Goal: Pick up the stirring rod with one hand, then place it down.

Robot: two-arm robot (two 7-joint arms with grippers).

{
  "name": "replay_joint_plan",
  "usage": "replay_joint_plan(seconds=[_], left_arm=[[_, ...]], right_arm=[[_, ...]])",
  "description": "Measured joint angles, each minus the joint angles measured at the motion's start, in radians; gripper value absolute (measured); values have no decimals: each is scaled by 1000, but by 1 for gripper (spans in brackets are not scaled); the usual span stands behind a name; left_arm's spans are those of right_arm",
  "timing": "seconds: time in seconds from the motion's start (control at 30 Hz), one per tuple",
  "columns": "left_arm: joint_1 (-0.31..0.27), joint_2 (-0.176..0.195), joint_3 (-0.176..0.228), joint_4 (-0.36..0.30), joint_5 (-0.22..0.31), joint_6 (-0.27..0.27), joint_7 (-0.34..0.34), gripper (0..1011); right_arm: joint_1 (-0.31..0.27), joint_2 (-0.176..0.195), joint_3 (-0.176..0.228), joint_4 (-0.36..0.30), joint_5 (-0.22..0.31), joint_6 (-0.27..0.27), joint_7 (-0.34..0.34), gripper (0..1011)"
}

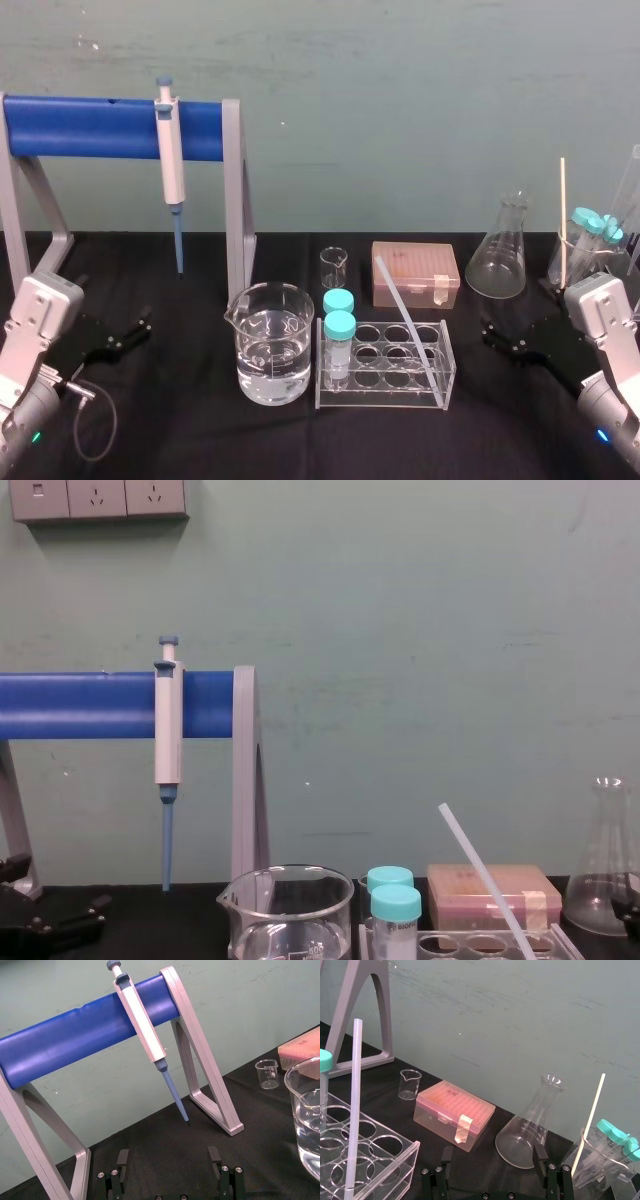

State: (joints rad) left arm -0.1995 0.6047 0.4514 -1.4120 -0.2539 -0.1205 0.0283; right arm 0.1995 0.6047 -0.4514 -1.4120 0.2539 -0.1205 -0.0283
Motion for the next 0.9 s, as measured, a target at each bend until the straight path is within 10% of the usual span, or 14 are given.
replay_joint_plan(seconds=[0.9], left_arm=[[0, 0, 0, 0, 0, 0, 0, 1000]], right_arm=[[0, 0, 0, 0, 0, 0, 0, 1003]])
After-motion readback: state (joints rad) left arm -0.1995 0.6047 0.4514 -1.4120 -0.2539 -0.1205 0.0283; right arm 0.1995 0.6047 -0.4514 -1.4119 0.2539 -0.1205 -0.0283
